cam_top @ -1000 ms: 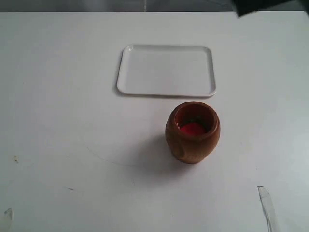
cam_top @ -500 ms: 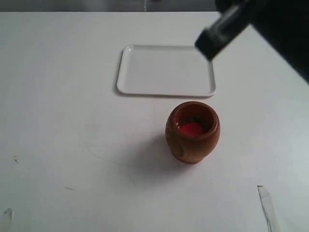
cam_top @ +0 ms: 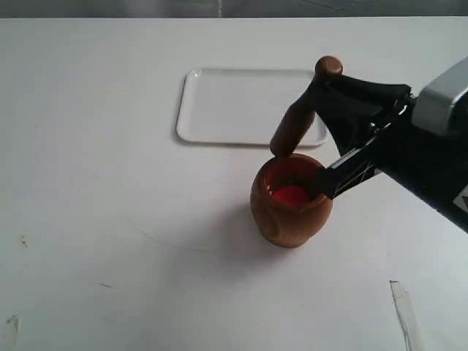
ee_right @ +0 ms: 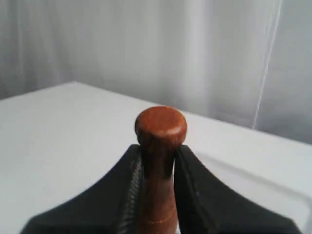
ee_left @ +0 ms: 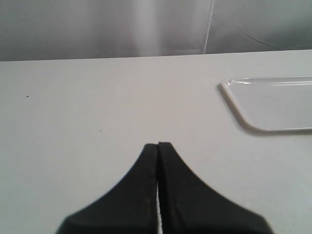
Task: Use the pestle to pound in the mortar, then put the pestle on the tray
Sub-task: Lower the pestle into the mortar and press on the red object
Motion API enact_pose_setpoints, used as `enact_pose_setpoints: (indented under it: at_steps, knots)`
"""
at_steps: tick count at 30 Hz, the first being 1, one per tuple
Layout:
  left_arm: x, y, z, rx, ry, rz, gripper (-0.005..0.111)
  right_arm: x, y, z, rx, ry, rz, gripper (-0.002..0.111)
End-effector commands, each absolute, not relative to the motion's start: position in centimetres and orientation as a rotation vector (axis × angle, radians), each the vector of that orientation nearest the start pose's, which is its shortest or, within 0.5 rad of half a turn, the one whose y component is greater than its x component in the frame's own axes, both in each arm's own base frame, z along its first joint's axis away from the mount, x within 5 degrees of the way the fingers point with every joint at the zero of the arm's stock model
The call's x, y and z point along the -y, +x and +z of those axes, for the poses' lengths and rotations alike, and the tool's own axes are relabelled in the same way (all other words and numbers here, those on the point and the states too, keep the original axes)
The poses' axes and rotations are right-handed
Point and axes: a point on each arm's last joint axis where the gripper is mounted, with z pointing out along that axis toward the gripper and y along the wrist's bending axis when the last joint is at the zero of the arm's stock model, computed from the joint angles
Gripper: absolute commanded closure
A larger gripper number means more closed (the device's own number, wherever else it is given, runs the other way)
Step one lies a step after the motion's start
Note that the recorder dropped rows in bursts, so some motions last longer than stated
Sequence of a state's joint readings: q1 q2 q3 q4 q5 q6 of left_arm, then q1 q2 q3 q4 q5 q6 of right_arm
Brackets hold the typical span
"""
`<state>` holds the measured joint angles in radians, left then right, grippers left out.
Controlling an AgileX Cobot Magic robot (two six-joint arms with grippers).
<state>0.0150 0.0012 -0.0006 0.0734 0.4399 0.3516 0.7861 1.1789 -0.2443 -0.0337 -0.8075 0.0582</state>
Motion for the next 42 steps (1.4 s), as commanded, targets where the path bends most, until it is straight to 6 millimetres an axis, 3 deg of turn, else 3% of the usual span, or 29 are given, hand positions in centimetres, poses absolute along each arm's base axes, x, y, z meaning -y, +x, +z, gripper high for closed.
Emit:
enact_pose_setpoints:
  at_steps: [1,10,15,18,21,29,34,35,38,39,41,42]
  knots:
    - [-0.3,5.1,17.4,-1.897,0.361,0.302,0.107,-14.5,14.3,21.4,-1.642,-0.665,0.619,0.108]
    - [-0.3,5.1,17.4,-1.897,0.361,0.302,0.107,-13.9,13.3,23.4,-1.553,-0.686,0.607,0.108]
    - [-0.3,5.1,17.4,-1.897,0.361,0.302,0.107,-12.6,12.2,26.3,-1.649,-0.722,0.568,0.108]
    - [-0.3,5.1,17.4,-1.897,0.361,0.302,0.107,-12.1,11.7,27.5,-1.621,-0.711,0.573,0.108]
    - [-0.3,5.1,17.4,-1.897,0.361,0.302,0.107,-12.6,12.2,25.9,-1.73,-0.741,0.554,0.108]
    - [-0.3,5.1,17.4,-1.897,0.361,0.302,0.107,-15.8,13.7,23.5,-1.696,-0.806,0.588,0.108]
    - [-0.3,5.1,17.4,-1.897,0.361,0.302,0.107,-15.9,14.0,18.3,-1.862,-0.822,0.557,0.108]
    - [-0.3,5.1,17.4,-1.897,0.361,0.302,0.107,-15.9,14.0,18.0,-1.875,-0.825,0.555,0.108]
    - [-0.3,5.1,17.4,-1.897,0.361,0.302,0.107,-15.9,13.8,20.9,-1.755,-0.792,0.592,0.108]
    - [-0.3,5.1,17.4,-1.897,0.361,0.302,0.107,-15.5,13.5,23.4,-1.678,-0.762,0.614,0.108]
    - [-0.3,5.1,17.4,-1.897,0.361,0.302,0.107,-14.4,12.5,26.3,-1.592,-0.726,0.637,0.108]
    - [-0.3,5.1,17.4,-1.897,0.361,0.302,0.107,-14.1,12.3,26.9,-1.567,-0.715,0.644,0.108]
